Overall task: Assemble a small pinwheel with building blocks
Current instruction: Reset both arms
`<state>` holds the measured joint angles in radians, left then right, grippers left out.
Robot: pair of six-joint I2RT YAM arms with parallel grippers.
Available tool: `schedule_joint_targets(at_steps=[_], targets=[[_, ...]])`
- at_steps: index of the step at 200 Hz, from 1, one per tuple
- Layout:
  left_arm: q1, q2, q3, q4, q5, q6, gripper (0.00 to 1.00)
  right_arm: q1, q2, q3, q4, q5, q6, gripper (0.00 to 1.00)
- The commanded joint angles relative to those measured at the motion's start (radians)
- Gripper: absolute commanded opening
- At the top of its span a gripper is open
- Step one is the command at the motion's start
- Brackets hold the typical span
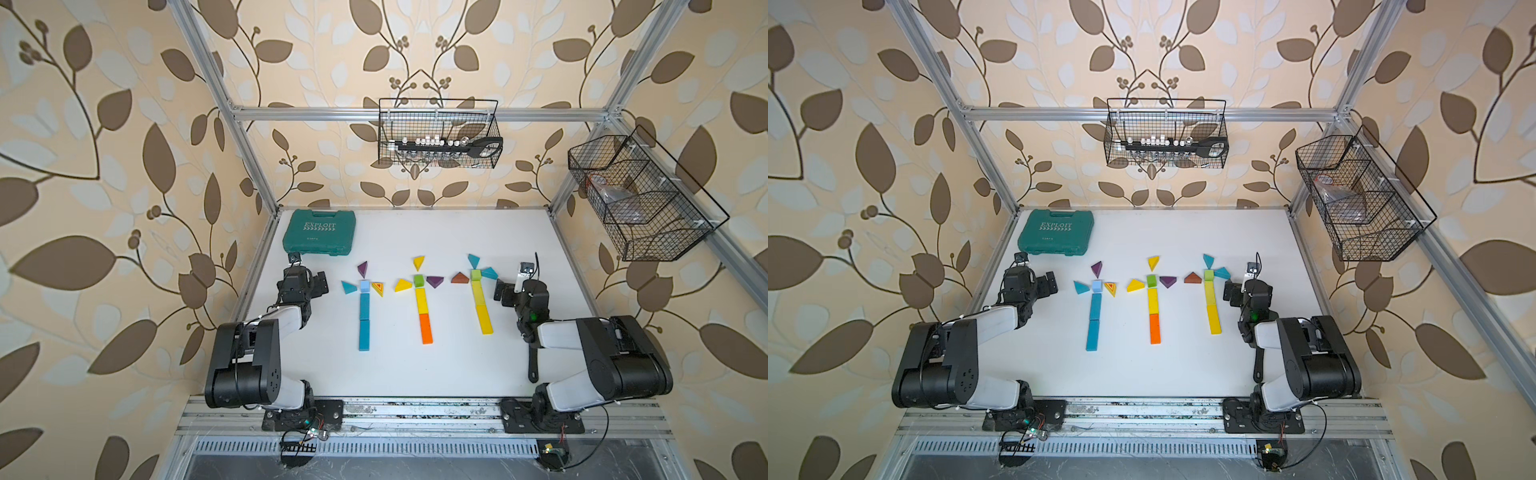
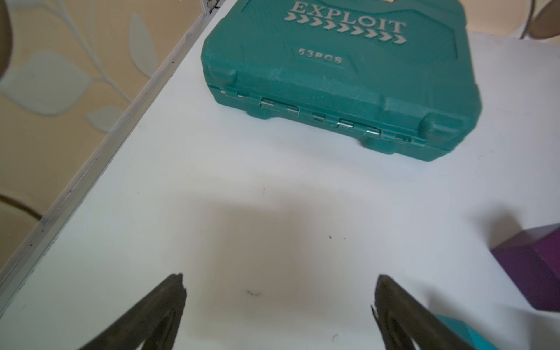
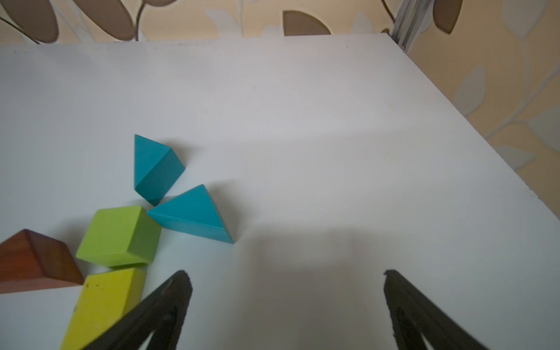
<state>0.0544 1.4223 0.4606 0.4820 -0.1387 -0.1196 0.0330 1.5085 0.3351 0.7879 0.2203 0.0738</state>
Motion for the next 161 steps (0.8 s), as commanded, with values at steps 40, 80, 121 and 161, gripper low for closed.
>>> schedule_joint_targets(at_steps=[40,80,121,161], targets=[[0.047,0.081,-0.057,0.223,0.11,0.026,0.99,0.001,-0.002,0.025,0.055,-0.001,-0.028,1.0],[0.04,0.07,-0.07,0.245,0.099,0.032,0.99,0.001,-0.006,0.022,0.056,-0.001,-0.029,1.0],[0.036,0.075,-0.065,0.24,0.094,0.034,0.99,0.001,-0.006,0.022,0.057,-0.001,-0.029,1.0],[0.036,0.085,-0.054,0.228,0.099,0.035,0.99,0.001,-0.007,0.022,0.056,-0.001,-0.029,1.0]])
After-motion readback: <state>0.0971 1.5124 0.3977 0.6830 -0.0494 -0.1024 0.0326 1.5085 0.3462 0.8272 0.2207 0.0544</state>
